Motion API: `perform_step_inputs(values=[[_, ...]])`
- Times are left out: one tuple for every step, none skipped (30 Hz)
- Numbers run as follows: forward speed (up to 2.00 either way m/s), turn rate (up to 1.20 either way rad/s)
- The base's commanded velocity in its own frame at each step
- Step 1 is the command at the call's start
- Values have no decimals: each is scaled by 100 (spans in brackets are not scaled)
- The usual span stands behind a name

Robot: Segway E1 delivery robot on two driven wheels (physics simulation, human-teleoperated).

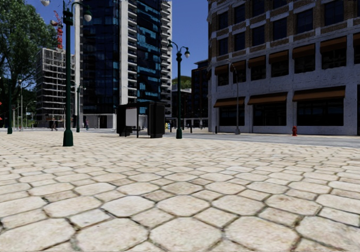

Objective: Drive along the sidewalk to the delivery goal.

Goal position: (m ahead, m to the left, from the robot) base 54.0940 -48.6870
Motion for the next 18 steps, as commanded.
perform_step_inputs(values=[[196, 46], [196, 46], [196, 46], [196, 45], [196, 45], [196, 45], [196, 45], [196, 45], [196, 45], [196, 45], [196, 45], [196, 45], [196, 45], [196, 45], [196, 45], [196, 45], [196, 45], [196, 45]])
